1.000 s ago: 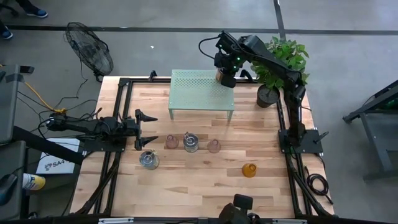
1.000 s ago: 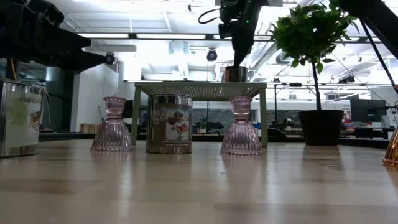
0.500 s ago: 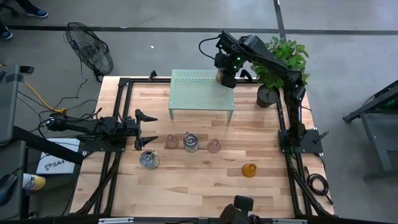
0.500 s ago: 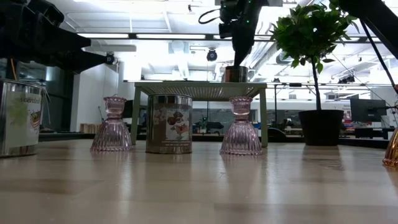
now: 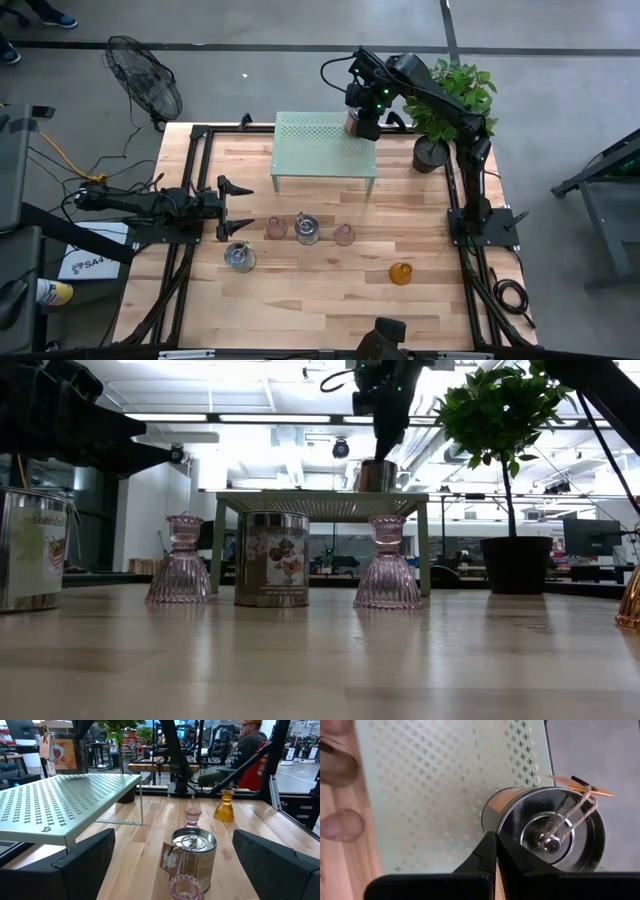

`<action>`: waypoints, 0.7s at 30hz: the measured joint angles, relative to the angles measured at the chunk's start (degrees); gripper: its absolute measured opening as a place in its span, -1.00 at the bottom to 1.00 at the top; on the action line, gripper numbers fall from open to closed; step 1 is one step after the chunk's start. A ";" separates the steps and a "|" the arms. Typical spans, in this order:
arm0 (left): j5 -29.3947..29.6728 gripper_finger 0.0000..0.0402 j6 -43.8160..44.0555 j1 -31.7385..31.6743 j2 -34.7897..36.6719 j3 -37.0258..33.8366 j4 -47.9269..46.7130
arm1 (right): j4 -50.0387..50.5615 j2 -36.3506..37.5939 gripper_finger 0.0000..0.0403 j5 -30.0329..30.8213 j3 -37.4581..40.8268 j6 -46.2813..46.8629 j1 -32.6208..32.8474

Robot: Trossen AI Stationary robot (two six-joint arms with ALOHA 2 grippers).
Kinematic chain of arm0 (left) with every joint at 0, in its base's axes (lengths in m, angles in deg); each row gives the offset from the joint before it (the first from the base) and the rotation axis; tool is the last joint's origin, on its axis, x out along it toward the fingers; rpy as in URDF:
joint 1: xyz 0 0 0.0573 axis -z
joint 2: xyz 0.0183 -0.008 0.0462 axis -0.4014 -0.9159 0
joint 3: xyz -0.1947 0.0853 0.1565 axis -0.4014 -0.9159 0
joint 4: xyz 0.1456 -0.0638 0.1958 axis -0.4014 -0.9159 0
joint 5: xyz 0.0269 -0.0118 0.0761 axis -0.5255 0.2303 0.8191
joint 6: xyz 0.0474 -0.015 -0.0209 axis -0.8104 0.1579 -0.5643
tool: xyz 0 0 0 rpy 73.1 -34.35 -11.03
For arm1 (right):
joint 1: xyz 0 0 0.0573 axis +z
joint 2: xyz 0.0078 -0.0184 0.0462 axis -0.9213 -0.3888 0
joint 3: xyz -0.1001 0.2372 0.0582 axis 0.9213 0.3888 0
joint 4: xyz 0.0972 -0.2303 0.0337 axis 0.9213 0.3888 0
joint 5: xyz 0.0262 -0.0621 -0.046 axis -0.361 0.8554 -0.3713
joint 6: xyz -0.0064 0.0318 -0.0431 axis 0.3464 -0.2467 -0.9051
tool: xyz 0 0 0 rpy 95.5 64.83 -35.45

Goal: Pick & Place candle stick holders
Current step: Put the right silver candle on the shelf

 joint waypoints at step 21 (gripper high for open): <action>0.04 0.99 -0.02 0.00 0.00 0.00 0.00 | 0.42 0.00 -1.00 0.19 0.19 0.61 0.02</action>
